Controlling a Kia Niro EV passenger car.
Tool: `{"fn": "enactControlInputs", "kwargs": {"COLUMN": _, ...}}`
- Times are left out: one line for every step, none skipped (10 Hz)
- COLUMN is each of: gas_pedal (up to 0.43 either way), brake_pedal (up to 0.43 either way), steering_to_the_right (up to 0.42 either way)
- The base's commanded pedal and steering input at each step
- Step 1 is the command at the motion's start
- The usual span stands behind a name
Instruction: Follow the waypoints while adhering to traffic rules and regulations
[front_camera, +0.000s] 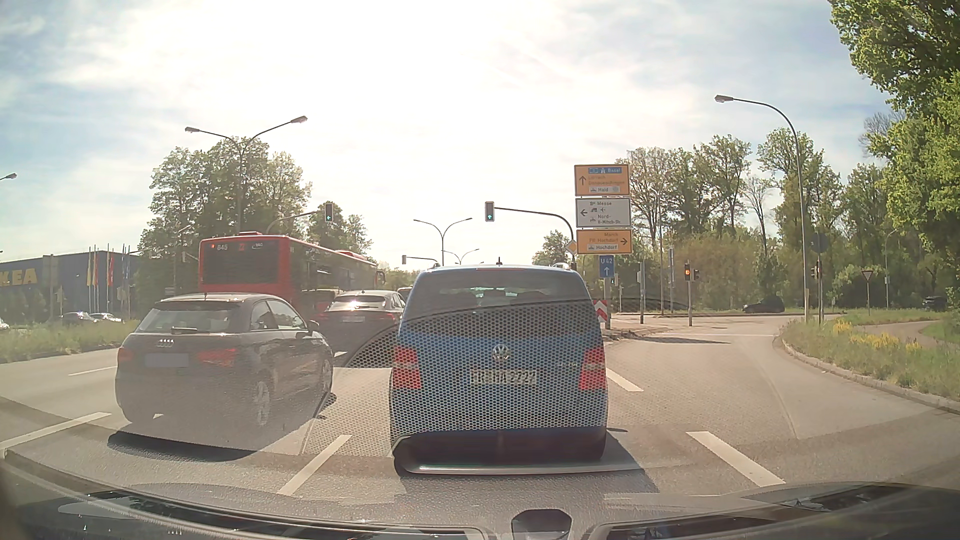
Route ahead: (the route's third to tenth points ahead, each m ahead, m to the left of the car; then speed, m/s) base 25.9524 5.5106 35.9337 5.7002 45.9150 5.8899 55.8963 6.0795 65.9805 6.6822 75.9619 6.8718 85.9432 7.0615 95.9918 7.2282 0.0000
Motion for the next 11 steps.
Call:
{"fn": "enactControlInputs", "kwargs": {"gas_pedal": 0.0, "brake_pedal": 0.0, "steering_to_the_right": 0.004}}
{"fn": "enactControlInputs", "kwargs": {"gas_pedal": 0.0, "brake_pedal": 0.0, "steering_to_the_right": 0.004}}
{"fn": "enactControlInputs", "kwargs": {"gas_pedal": 0.0, "brake_pedal": 0.0, "steering_to_the_right": 0.004}}
{"fn": "enactControlInputs", "kwargs": {"gas_pedal": 0.0, "brake_pedal": 0.0, "steering_to_the_right": 0.004}}
{"fn": "enactControlInputs", "kwargs": {"gas_pedal": 0.0, "brake_pedal": 0.0, "steering_to_the_right": 0.004}}
{"fn": "enactControlInputs", "kwargs": {"gas_pedal": 0.098, "brake_pedal": 0.0, "steering_to_the_right": 0.004}}
{"fn": "enactControlInputs", "kwargs": {"gas_pedal": 0.118, "brake_pedal": 0.0, "steering_to_the_right": 0.004}}
{"fn": "enactControlInputs", "kwargs": {"gas_pedal": 0.15, "brake_pedal": 0.0, "steering_to_the_right": 0.004}}
{"fn": "enactControlInputs", "kwargs": {"gas_pedal": 0.189, "brake_pedal": 0.0, "steering_to_the_right": 0.004}}
{"fn": "enactControlInputs", "kwargs": {"gas_pedal": 0.189, "brake_pedal": 0.0, "steering_to_the_right": 0.004}}
{"fn": "enactControlInputs", "kwargs": {"gas_pedal": 0.209, "brake_pedal": 0.0, "steering_to_the_right": 0.004}}
